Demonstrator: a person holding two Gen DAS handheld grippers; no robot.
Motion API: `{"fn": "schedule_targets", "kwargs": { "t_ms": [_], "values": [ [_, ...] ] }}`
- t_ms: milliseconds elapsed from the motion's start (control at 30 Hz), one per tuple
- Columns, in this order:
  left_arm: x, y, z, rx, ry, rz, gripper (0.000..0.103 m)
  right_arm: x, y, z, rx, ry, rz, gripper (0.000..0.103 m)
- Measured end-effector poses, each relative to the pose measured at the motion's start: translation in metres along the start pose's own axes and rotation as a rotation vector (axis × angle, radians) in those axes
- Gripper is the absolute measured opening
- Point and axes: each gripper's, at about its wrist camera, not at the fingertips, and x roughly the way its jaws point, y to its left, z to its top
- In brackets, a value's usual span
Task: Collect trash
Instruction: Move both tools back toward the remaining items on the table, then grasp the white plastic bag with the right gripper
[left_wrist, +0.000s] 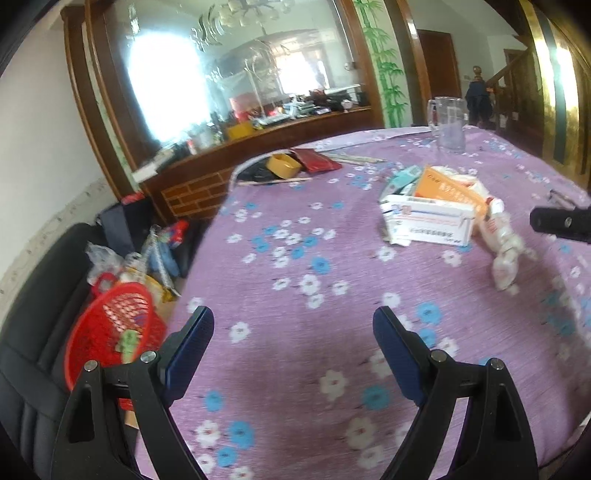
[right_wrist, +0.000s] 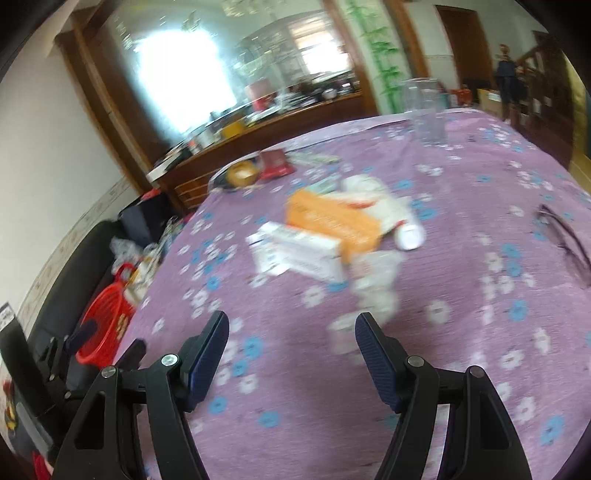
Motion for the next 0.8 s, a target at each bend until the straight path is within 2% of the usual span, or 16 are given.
{"fn": "schedule_targets", "kwargs": {
  "t_ms": [100,167,300,433,500,533,567,633,800],
  "values": [
    [0.008,-0.001,0.007,-0.039,0.032,-0.062,0.087,0.004,-0.019,0.007,0.009,0.007,-0.08,0.075],
    [0.014,-0.002,0.011,-0.059,0.052,-0.089,0.087,0.01,-0.028,0.008,0.027,0.022,-0.103,0.075],
    [0.028,-0.002,0.024,-0.104,0.107,-0.164,0.087,0.034,-0.031,0.01,0.041,0.083,-0.101,0.075],
    [0.047,0.001,0.044,-0.146,0.155,-0.225,0.087,0.055,-0.025,0.01,0.025,0.102,-0.135,0.075],
    [0.057,0.001,0.054,-0.164,0.163,-0.247,0.087,0.063,-0.027,0.01,0.03,0.11,-0.151,0.069],
    [0.062,0.001,0.059,-0.178,0.162,-0.253,0.087,0.068,-0.028,0.01,0.029,0.118,-0.167,0.062],
    [0.067,0.0,0.064,-0.19,0.159,-0.255,0.087,0.072,-0.031,0.009,0.038,0.127,-0.168,0.05],
    [0.079,-0.005,0.074,-0.212,0.154,-0.283,0.087,0.078,-0.036,0.008,0.055,0.141,-0.141,0.035],
    [0.11,-0.025,0.096,-0.243,0.147,-0.344,0.087,0.061,-0.049,0.005,0.081,0.099,-0.084,0.034]
  ]
}}
